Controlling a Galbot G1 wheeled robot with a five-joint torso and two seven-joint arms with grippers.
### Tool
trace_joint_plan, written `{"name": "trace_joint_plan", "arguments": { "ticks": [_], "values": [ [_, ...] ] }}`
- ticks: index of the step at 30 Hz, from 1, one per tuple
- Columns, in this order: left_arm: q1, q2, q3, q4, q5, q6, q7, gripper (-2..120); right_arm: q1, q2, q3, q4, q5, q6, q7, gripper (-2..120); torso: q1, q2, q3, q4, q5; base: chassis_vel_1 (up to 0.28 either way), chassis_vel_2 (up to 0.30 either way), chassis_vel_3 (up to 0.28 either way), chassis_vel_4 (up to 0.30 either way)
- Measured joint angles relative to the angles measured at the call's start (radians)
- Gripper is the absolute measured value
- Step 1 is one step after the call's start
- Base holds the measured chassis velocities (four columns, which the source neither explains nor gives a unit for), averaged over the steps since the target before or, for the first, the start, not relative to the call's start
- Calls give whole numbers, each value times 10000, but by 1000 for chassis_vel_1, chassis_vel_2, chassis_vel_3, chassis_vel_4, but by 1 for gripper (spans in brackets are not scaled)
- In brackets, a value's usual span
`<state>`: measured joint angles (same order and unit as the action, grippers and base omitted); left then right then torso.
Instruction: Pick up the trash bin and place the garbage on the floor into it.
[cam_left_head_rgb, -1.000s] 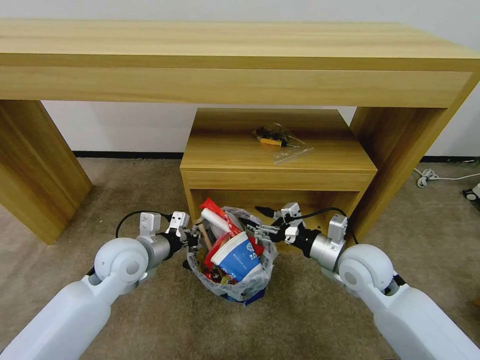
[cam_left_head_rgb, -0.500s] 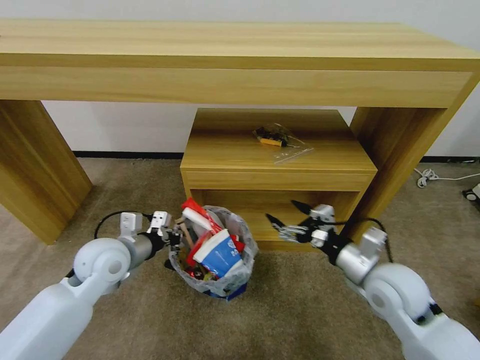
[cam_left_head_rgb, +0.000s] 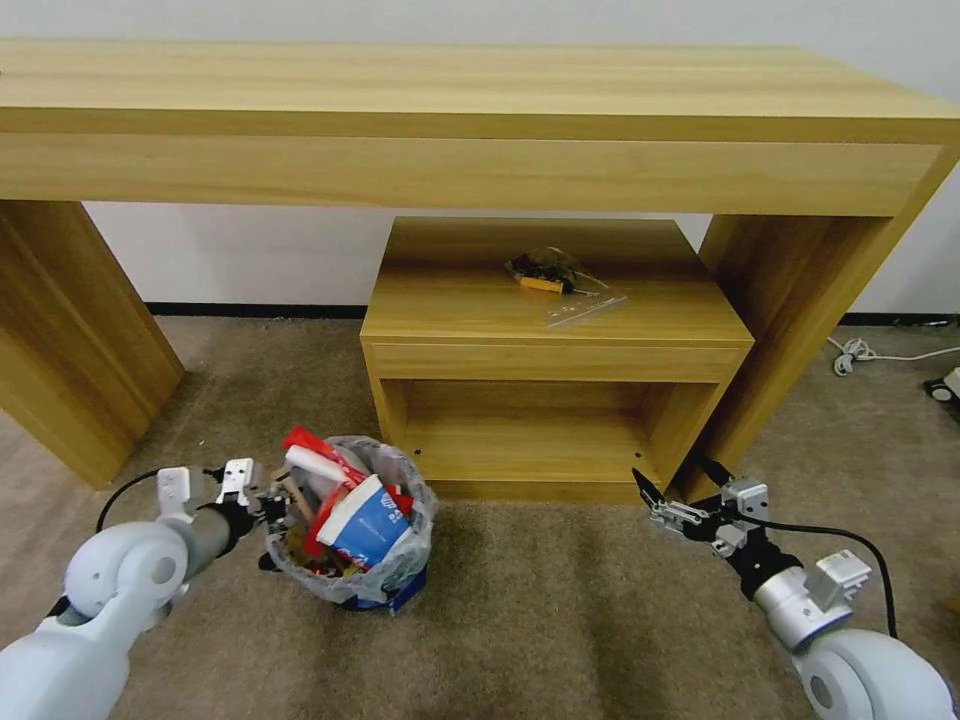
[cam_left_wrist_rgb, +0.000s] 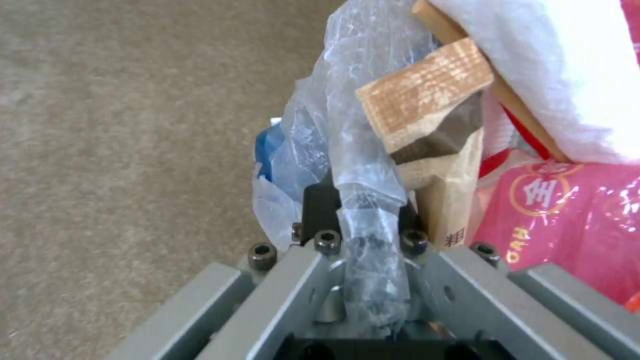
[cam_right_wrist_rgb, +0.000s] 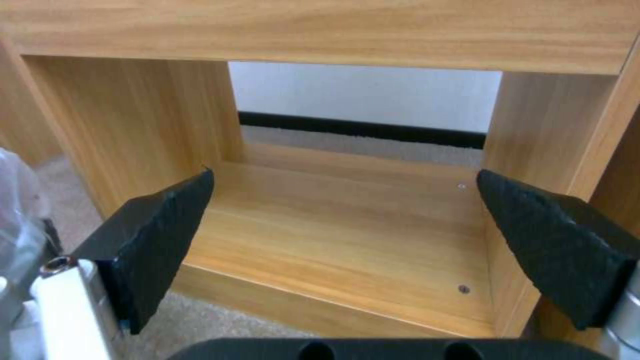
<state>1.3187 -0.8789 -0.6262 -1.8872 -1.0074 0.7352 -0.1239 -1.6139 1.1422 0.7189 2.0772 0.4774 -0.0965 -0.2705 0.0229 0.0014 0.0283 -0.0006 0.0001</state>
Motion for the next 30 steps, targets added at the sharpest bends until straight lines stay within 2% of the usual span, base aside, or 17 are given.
{"name": "trace_joint_plan", "arguments": {
  "ticks": [11, 20, 30],
  "values": [
    [304, 10, -499, 340, 73, 0, 178, 0, 286, 77, -268, -244, 35, -44, 59, 100, 0, 0, 1, -2, -1, 0, 0, 0, 0],
    [-72, -55, 74, 788, 316, 2, 241, 0, 374, 150, -387, -255, 53, -97, 144, 100, 0, 0, 1, -3, 0, 0, 0, 0, 0],
    [-259, -130, 272, 953, 467, 2, 244, 0, 410, 114, -388, -229, 92, -114, 156, 100, 0, 0, 1, -1, 3, 0, 0, 0, 0]
  ]
}}
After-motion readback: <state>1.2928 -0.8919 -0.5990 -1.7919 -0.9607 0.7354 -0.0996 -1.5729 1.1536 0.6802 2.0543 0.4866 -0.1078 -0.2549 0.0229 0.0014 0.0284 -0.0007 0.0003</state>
